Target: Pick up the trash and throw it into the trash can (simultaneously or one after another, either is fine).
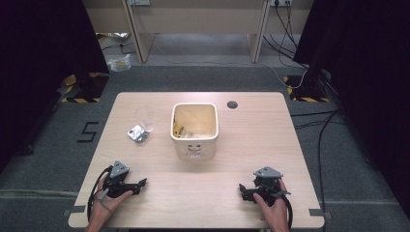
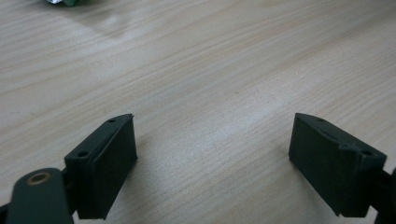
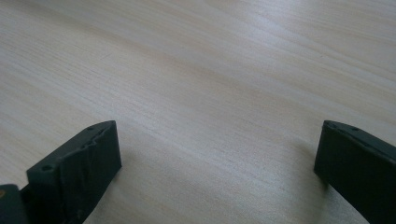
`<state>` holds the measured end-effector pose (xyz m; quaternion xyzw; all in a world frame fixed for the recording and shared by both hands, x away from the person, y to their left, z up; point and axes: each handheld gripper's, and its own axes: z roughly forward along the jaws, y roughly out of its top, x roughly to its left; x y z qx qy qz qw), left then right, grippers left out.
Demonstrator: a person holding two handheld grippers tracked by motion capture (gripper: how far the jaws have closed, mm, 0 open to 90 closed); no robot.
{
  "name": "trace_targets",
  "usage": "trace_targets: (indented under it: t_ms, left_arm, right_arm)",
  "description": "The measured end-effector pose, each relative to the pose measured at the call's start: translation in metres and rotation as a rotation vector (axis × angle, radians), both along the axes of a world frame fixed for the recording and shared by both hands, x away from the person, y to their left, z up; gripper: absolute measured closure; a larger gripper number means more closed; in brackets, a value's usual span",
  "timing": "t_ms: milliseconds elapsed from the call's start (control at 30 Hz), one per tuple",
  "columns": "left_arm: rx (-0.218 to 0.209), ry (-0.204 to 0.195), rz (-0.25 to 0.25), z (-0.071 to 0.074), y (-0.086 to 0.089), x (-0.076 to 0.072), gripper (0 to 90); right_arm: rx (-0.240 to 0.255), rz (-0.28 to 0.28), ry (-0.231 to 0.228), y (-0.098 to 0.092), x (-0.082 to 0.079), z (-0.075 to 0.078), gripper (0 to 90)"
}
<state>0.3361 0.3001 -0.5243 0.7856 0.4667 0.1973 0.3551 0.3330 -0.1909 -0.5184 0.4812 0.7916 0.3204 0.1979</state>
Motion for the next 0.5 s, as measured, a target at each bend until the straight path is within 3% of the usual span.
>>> trace_targets:
  t_ms: [500]
  left_arm:
    - [-0.01, -0.001, 0.006, 0.0002, 0.0007, 0.0002, 15.3]
  right_arm:
    - [-0.002, 0.013, -0.001, -0.0007, 0.0006, 0.0, 0.5]
